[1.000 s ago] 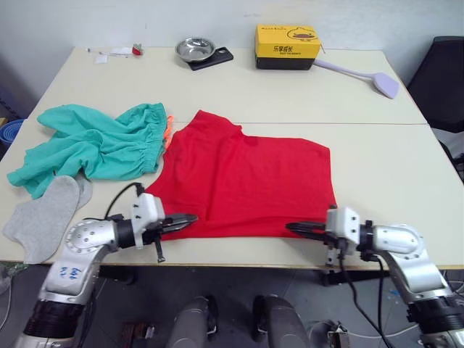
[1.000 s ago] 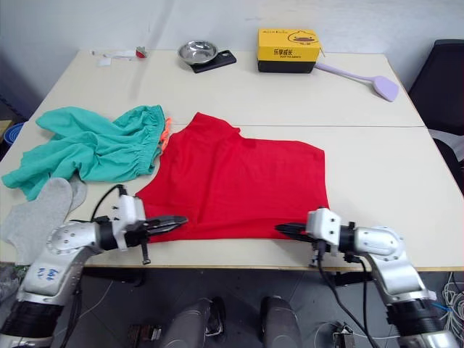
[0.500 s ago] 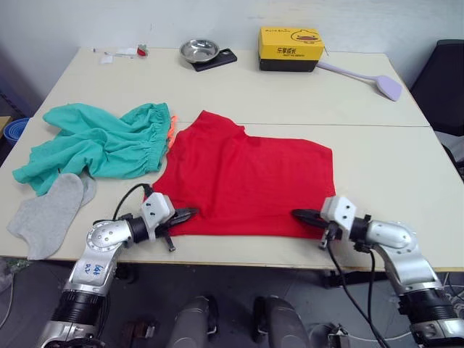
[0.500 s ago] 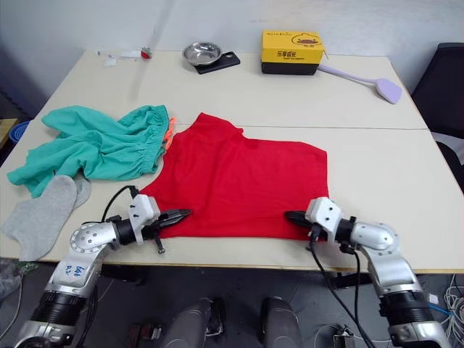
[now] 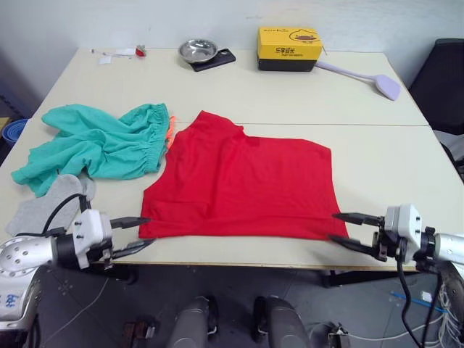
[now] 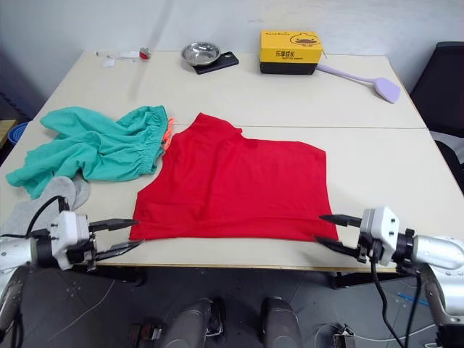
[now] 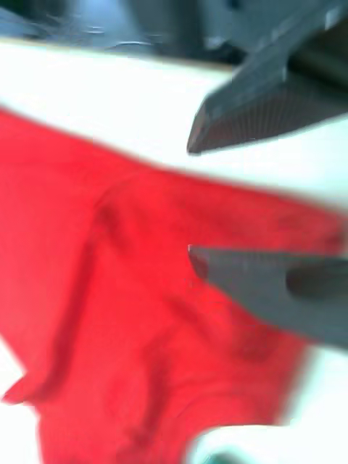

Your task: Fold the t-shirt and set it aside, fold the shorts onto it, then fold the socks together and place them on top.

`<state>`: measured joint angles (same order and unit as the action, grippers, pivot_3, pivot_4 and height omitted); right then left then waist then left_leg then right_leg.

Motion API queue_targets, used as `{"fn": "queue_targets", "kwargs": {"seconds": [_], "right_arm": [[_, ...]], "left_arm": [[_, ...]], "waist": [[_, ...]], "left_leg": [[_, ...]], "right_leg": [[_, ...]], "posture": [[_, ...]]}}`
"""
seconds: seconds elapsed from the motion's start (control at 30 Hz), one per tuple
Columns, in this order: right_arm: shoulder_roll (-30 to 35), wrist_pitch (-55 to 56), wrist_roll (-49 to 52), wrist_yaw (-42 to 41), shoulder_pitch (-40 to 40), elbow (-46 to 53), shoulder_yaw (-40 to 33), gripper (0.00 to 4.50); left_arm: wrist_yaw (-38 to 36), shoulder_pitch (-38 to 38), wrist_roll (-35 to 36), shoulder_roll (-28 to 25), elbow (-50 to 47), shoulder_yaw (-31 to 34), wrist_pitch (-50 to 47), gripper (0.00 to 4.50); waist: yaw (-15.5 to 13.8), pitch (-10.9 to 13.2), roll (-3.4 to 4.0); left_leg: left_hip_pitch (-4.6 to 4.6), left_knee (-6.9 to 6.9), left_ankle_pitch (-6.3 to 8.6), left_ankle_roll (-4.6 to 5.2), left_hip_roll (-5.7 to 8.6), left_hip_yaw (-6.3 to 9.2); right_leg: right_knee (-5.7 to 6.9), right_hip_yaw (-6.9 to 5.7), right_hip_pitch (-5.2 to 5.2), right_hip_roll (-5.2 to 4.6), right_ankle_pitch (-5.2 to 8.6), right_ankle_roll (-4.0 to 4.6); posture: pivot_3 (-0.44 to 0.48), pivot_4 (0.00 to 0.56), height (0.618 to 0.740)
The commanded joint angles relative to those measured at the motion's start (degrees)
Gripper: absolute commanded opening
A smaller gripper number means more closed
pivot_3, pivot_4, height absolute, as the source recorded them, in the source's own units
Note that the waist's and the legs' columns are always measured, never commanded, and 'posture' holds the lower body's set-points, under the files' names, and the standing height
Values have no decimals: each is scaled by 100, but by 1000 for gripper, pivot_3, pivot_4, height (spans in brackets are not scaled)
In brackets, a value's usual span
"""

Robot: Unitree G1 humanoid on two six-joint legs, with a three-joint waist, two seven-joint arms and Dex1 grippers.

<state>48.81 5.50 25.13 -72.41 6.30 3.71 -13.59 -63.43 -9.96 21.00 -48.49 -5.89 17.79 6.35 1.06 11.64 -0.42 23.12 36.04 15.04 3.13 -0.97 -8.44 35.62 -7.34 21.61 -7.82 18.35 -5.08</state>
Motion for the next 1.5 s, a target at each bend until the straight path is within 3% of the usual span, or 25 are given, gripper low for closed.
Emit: {"fn": "queue_targets", "kwargs": {"seconds": [0.03, 0.27, 0.37, 0.5, 0.7, 0.77, 0.97, 1.37, 1.47, 1.5], "right_arm": [[12, 350, -524, 81, -115, -304, 234, 3739], [10, 640, -1182, 281, -611, -1015, 713, 3739], [62, 798, -1281, 146, -756, -1353, 845, 3131], [80, 1076, -1426, 188, -960, -1784, 939, 1877], [79, 1201, -1422, 112, -999, -1891, 1002, 0], [151, 996, -1290, -104, -890, -1740, 1061, 0], [609, 232, -715, -632, -62, -795, 958, 0], [753, -411, -399, -553, 685, -99, 673, 0], [683, -847, -57, -466, 748, 39, 527, 0], [667, -903, 32, -453, 752, 95, 469, 201]], "left_arm": [[61, -9, -582, -24, 233, -183, 613, 3204], [578, 533, -1165, 158, 571, -658, 680, 3204], [620, 701, -1436, 59, 762, -883, 636, 3204], [720, 911, -1628, 40, 1025, -1053, 662, 2337], [542, 785, -1391, 2, 875, -1188, 343, 452], [299, 551, -1085, -53, 684, -1129, 203, 29], [-435, -295, -235, -337, 40, -795, 36, 29], [-361, -694, -517, -364, -294, -767, 184, 29], [-433, -725, -209, -420, -405, -621, -202, 29], [-440, -741, -64, -458, -483, -540, -435, 232]], "waist": [[-17, -2, -5], [-63, 0, -1], [-73, -1, -2], [-80, -23, 9], [-81, -40, 25], [-81, -44, 24], [-90, -49, 27], [-107, -48, 14], [-100, -48, 14], [-99, -47, 14]], "left_leg": [[6, -2, 0, 0, 0, 0], [9, -9, -3, -12, 0, -3], [0, -4, -1, -9, 0, -3], [-10, 1, 0, -6, 0, -3], [-10, -1, -1, -6, -1, -3], [-11, -1, -1, -7, -1, -3], [-8, -10, 9, -27, -2, -3], [4, 0, 43, 2, 0, -1], [4, -2, 41, 0, -3, 0], [4, -3, 41, 0, -4, 0]], "right_leg": [[-1, 0, 6, 0, 0, 1], [-3, 0, 15, -2, -1, 3], [1, -1, 4, -2, -2, 3], [-2, 1, -7, -2, -13, 3], [-6, 7, -4, -2, -26, 3], [-6, 7, -4, -2, -26, 3], [-11, 4, 0, -2, -1, 18], [-29, -2, -5, -2, 8, 15], [-29, -2, -4, -1, 9, 14], [-28, -2, -2, -1, 9, 15]], "posture": [[0, 150, 740], [0, 150, 740], [0, 150, 740], [0, 150, 740], [0, 150, 740], [0, 150, 740], [0, 150, 740], [0, 150, 740], [0, 150, 740], [0, 150, 740]]}}
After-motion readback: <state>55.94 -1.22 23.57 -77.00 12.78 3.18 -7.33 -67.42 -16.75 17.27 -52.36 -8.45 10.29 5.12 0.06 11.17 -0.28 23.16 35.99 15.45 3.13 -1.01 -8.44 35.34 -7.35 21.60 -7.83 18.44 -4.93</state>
